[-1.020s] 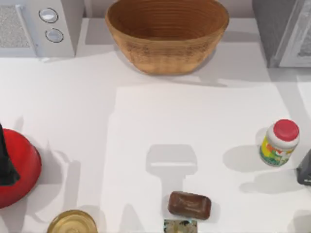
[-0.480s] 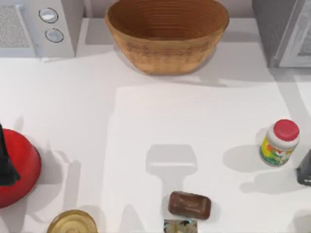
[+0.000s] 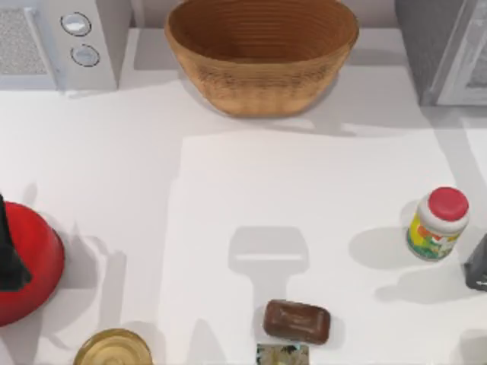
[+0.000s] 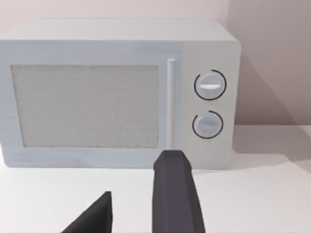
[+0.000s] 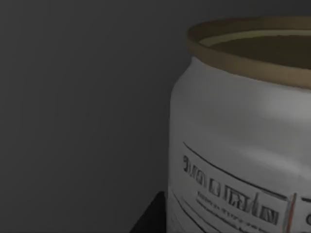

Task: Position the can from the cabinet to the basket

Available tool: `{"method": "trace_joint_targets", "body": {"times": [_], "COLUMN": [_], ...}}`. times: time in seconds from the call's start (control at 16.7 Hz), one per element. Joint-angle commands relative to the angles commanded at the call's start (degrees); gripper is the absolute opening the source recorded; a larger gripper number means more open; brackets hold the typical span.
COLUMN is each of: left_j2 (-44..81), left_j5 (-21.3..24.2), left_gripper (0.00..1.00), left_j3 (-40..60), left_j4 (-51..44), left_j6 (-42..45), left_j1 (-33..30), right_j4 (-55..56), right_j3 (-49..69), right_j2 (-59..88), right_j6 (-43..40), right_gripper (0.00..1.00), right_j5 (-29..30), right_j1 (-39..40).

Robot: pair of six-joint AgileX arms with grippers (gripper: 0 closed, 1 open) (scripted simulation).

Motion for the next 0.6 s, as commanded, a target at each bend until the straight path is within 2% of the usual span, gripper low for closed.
{"method": "trace_joint_targets", "body": {"times": [0.3,0.6], "left_j2": [0.0,0.0], "left_j5": [0.0,0.0], "left_gripper": [1.00,1.00], "left_j3": [0.0,0.0], "left_j4": [0.0,0.0], "left_j6": [0.0,0.0], "left_j1": [0.0,0.0], "right_j4": [0.0,0.0], "right_j3": [0.0,0.0], "right_j2": [0.0,0.0], "right_j6": [0.0,0.0], "right_gripper": [0.02,0.00], "right_j5": [0.0,0.0], "right_j1": [0.0,0.0]}}
